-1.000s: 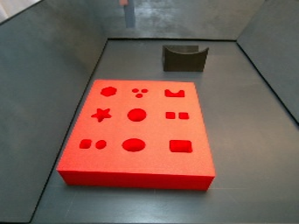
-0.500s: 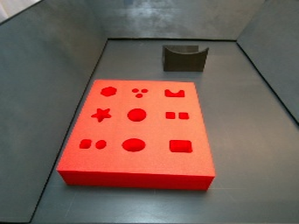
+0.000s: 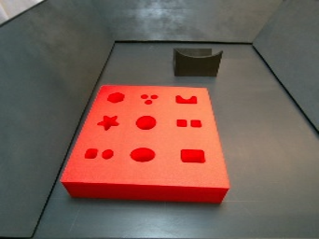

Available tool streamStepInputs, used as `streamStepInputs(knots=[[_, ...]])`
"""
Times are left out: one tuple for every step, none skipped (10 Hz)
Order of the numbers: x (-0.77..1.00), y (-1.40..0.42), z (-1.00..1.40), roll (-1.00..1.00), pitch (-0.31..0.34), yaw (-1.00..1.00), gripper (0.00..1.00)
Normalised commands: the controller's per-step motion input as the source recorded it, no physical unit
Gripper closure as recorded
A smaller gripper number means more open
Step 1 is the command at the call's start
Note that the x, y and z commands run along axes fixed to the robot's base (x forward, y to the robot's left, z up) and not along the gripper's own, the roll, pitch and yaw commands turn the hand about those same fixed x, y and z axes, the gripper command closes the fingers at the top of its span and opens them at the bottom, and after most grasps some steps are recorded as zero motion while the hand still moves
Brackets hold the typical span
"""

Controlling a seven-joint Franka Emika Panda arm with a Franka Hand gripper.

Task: Pick up the arch object. Move up. Rotate the arch object. Move to above the board. Insert the arch object.
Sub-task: Move to above the board.

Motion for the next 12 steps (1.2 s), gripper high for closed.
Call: streamStepInputs(knots=[[0.26,-1.0,0.27,0.02,0.101,1.0,1.0],[0.27,-1.0,0.27,0.02,0.105,1.0,1.0],[0.29,-1.0,0.27,0.01,0.118,1.0,1.0],[0.3,-1.0,0.27,0.01,0.123,1.0,1.0],[0.33,-1.0,0.27,0.01,0.133,1.0,1.0],[0.35,-1.0,0.27,0.01,0.14,1.0,1.0],[0.31,-0.78,0.21,0.02,0.152,1.0,1.0],[0.25,-0.52,0.14,0.02,0.161,1.0,1.0],[0.17,-0.27,0.07,0.02,0.17,1.0,1.0],[0.13,-0.2,0.06,0.03,0.174,1.0,1.0],[0.1,-0.12,0.04,0.04,0.182,1.0,1.0],[0.09,-0.09,0.03,0.05,0.196,1.0,1.0]])
